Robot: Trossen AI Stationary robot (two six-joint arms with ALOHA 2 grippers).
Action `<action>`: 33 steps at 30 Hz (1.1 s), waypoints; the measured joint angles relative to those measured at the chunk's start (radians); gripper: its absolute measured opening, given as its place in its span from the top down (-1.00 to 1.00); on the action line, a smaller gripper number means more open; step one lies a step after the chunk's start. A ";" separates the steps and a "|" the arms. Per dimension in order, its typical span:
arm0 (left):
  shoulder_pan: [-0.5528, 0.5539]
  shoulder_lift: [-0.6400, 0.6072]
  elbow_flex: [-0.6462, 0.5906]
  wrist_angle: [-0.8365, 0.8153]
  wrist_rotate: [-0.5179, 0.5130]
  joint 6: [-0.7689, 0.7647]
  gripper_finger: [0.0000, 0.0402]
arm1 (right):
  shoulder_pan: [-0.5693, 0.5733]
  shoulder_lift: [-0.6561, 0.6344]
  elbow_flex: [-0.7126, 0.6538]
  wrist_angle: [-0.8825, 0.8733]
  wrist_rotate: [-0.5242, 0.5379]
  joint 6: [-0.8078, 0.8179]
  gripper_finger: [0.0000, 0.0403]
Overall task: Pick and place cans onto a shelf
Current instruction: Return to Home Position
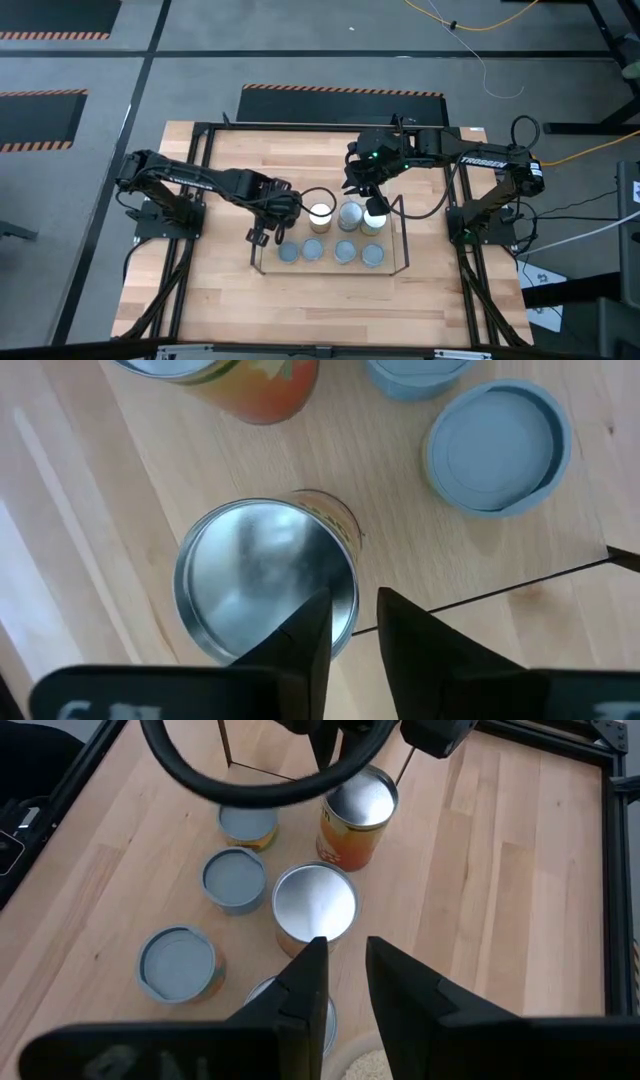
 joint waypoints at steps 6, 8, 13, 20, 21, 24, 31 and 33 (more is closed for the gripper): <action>0.000 0.001 0.051 -0.010 0.000 -0.001 0.61 | 0.000 0.000 0.000 0.000 0.000 0.000 0.61; 0.000 0.001 0.082 -0.019 0.000 0.001 0.61 | 0.000 0.000 0.000 0.000 0.000 0.000 0.61; 0.007 -0.056 0.156 -0.050 -0.004 0.009 0.61 | 0.000 0.000 0.000 -0.001 0.000 0.000 0.61; 0.051 -0.282 0.153 -0.057 -0.005 -0.035 0.61 | 0.000 0.000 0.000 -0.002 0.000 0.000 0.61; 0.059 -0.324 0.138 -0.052 -0.005 -0.052 0.61 | 0.000 0.000 0.000 -0.002 0.001 0.000 0.61; 0.078 -0.455 0.064 -0.021 -0.006 -0.112 0.61 | 0.000 0.000 0.000 -0.002 0.001 0.000 0.61; 0.053 -0.826 -0.286 0.267 -0.004 -0.217 0.61 | 0.000 0.000 0.000 -0.001 0.002 0.010 0.61; 0.048 -0.913 -0.386 0.368 -0.005 -0.219 0.61 | 0.000 0.000 0.000 0.000 0.002 0.025 0.61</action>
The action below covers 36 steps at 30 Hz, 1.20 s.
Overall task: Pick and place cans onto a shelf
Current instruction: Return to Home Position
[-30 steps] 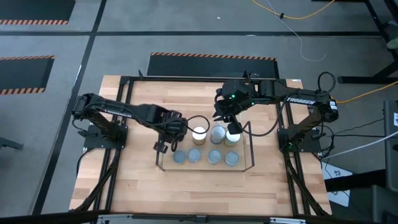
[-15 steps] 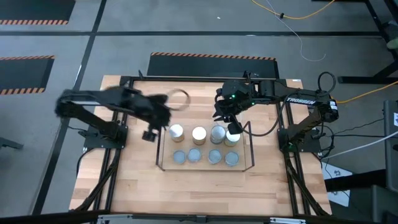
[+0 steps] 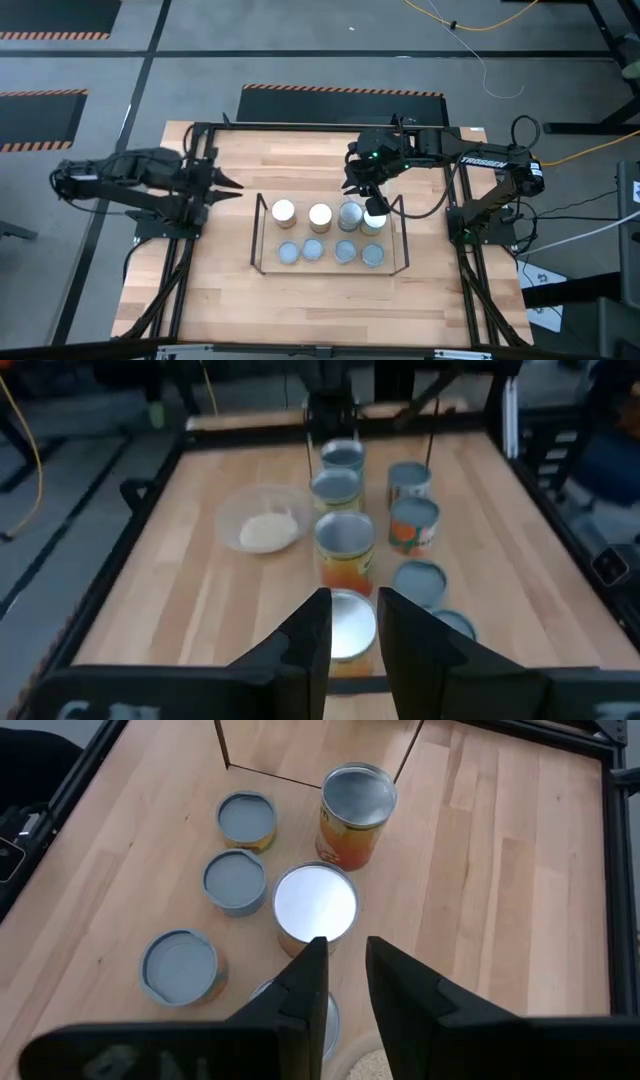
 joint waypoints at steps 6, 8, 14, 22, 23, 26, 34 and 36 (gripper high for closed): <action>0.000 -0.250 -0.238 0.169 -0.001 0.014 0.61 | 0.000 0.000 0.000 0.000 0.000 -0.002 0.61; 0.000 -0.317 -0.305 0.204 -0.006 0.018 0.61 | 0.000 0.000 0.000 0.001 0.000 -0.003 0.61; 0.000 -0.488 -0.464 0.280 -0.061 0.045 0.61 | 0.000 0.000 0.000 0.001 0.000 -0.004 0.61; 0.000 -0.642 -0.595 0.298 -0.079 0.044 0.61 | 0.000 0.000 0.000 0.001 0.001 -0.006 0.61; 0.000 -0.639 -0.608 0.313 -0.079 0.044 0.61 | 0.000 0.000 0.000 0.002 0.001 -0.006 0.61; 0.000 -0.640 -0.636 0.340 -0.079 0.050 0.61 | 0.000 0.000 0.000 0.007 0.001 -0.006 0.61; 0.000 -0.640 -0.668 0.376 -0.075 0.049 0.61 | 0.000 0.000 0.000 0.011 0.001 -0.006 0.61; 0.000 -0.640 -0.668 0.401 -0.066 0.046 0.61 | 0.000 0.000 0.000 0.012 0.001 -0.006 0.61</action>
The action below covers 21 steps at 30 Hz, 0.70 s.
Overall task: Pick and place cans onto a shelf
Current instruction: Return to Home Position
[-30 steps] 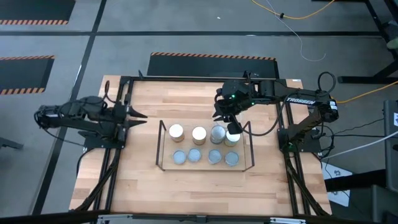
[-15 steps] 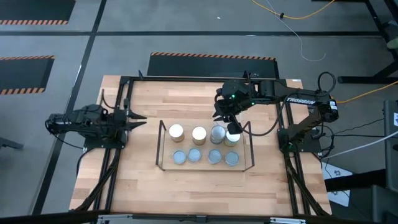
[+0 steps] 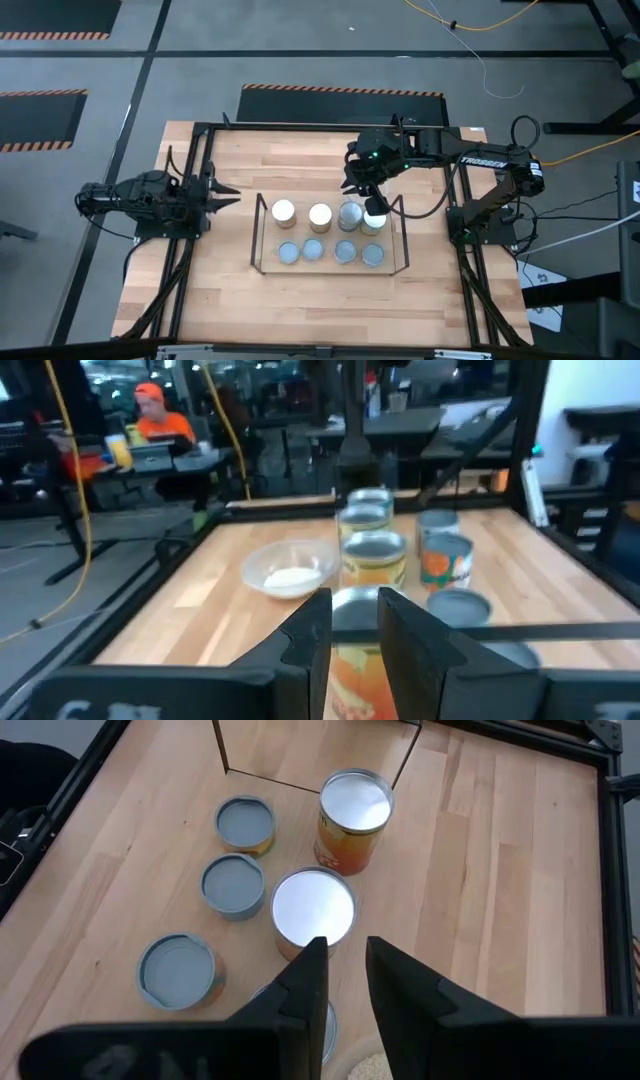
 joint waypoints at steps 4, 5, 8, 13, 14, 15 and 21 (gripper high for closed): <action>0.000 0.000 -0.013 0.047 0.059 -0.001 0.61 | 0.000 0.000 0.000 0.004 0.000 0.000 0.61; 0.000 0.000 -0.029 0.080 0.070 -0.001 0.61 | 0.000 0.000 0.000 0.005 0.000 0.000 0.61; 0.000 0.000 -0.093 0.174 0.075 0.000 0.61 | 0.000 0.000 0.000 0.006 0.000 0.000 0.61; 0.000 0.000 -0.187 0.284 0.070 0.000 0.61 | 0.000 0.000 0.000 0.006 0.000 0.000 0.61; 0.000 0.000 -0.199 0.303 0.070 0.000 0.61 | 0.000 0.000 0.000 0.006 0.000 0.000 0.61; 0.000 0.000 -0.211 0.323 0.070 0.000 0.61 | 0.000 0.000 0.000 0.006 0.000 0.000 0.61; 0.000 0.000 -0.288 0.413 0.069 -0.003 0.61 | 0.000 0.000 0.000 0.007 0.000 0.000 0.61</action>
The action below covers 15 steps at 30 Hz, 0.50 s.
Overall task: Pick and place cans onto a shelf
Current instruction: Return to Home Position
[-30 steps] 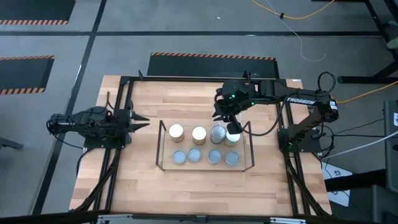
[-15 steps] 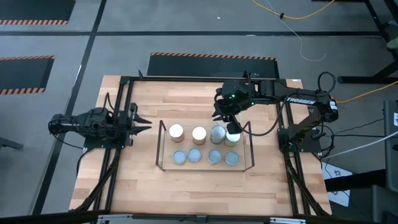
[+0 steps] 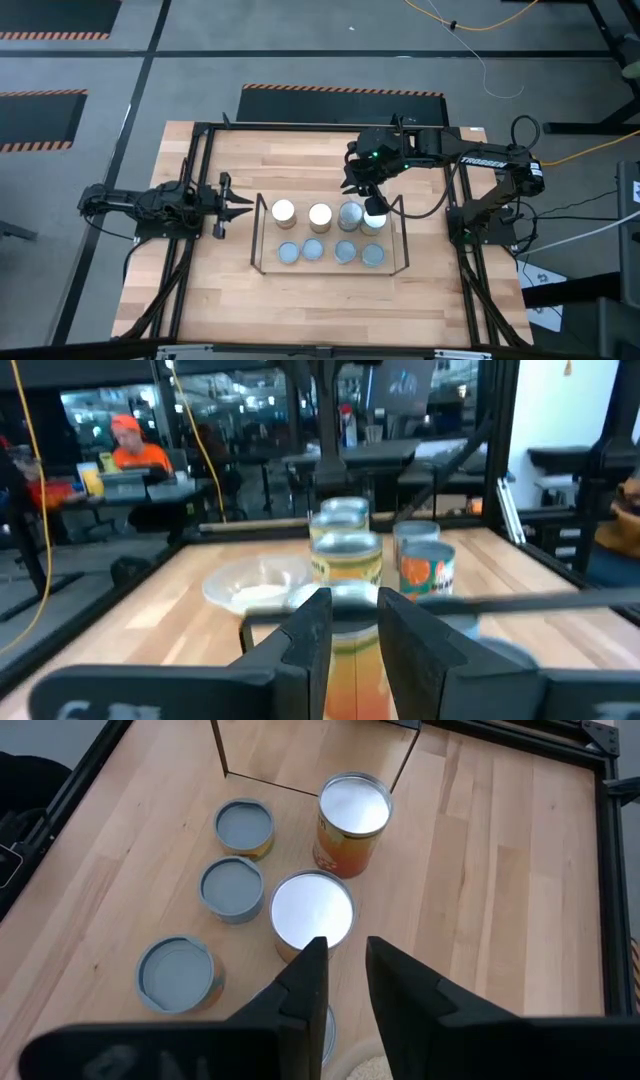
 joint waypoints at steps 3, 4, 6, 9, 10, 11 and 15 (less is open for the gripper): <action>0.000 0.000 0.000 -0.011 -0.003 -0.005 0.61 | 0.000 0.000 0.000 0.001 0.000 0.000 0.61; 0.000 0.000 0.000 -0.011 -0.003 -0.005 0.61 | 0.000 0.000 0.000 0.001 0.000 0.000 0.61; 0.000 0.000 0.000 -0.011 -0.003 -0.005 0.61 | 0.000 0.000 0.000 0.001 0.000 0.000 0.61; 0.000 0.000 0.000 -0.012 -0.003 -0.005 0.61 | 0.000 0.000 0.000 0.001 0.000 0.012 0.61; 0.000 0.000 0.000 -0.012 -0.003 -0.005 0.61 | 0.000 0.000 0.000 -0.003 -0.001 0.045 0.61; 0.000 0.000 0.000 -0.013 -0.003 -0.005 0.61 | 0.000 0.000 0.000 -0.009 -0.002 0.070 0.61; 0.000 0.000 0.000 -0.013 -0.003 -0.005 0.61 | -0.001 -0.020 0.000 -0.039 -0.098 0.110 0.61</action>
